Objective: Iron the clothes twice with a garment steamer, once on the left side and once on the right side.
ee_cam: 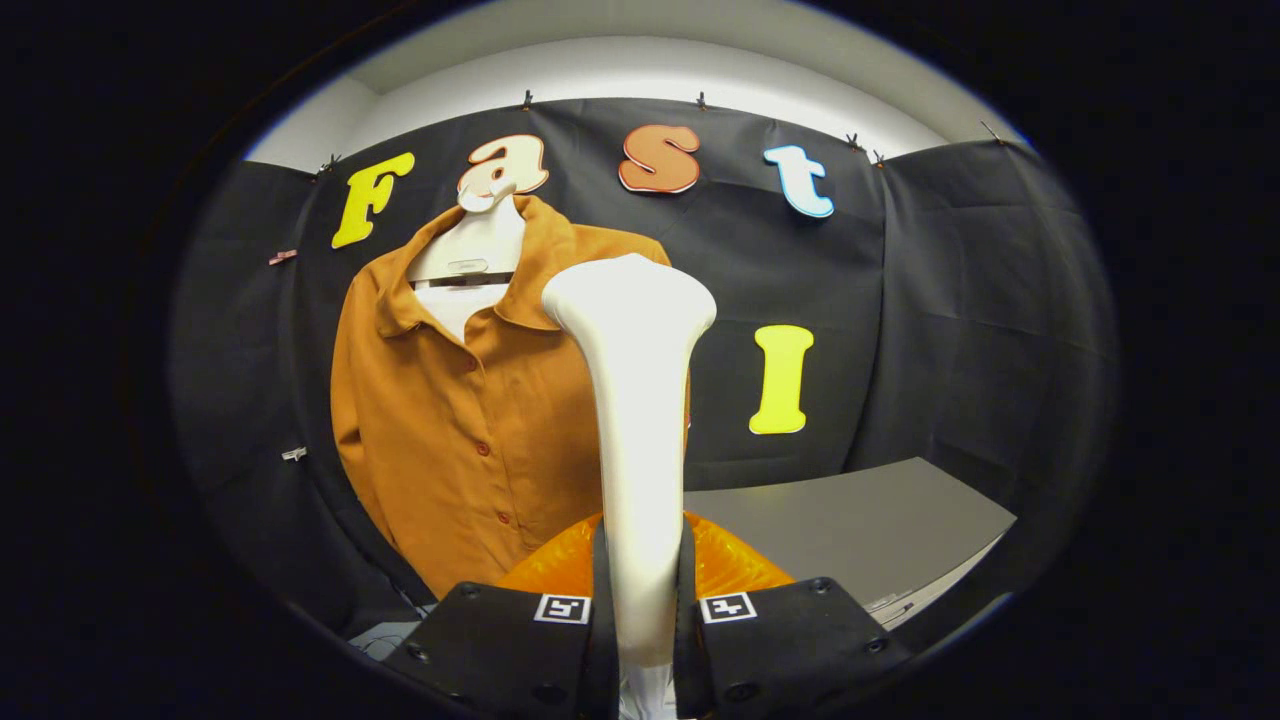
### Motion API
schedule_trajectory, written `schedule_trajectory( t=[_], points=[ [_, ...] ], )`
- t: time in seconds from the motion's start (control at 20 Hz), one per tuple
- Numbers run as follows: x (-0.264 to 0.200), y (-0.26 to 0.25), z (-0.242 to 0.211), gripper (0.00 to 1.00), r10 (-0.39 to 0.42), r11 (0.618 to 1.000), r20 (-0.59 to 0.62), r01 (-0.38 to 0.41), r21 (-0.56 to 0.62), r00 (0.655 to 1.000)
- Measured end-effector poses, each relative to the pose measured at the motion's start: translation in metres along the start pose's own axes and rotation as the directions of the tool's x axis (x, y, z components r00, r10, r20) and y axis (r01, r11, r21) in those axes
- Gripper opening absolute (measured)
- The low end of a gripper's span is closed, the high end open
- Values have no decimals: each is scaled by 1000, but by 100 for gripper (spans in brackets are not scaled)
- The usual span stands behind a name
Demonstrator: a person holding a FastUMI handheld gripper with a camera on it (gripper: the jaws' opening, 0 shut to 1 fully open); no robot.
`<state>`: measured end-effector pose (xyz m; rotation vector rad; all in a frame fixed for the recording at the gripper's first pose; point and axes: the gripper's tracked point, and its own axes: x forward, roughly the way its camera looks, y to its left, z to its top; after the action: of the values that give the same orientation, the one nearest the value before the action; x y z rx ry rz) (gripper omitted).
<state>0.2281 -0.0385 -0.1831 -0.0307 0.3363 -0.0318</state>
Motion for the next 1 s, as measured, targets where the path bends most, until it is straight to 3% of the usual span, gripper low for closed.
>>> schedule_trajectory(
  t=[0.7,1.0],
  points=[
    [64,36,-49,25,-49,997,-21,48,-57,999],
    [72,40,-94,25,-66,997,-78,63,-44,995]
  ],
)
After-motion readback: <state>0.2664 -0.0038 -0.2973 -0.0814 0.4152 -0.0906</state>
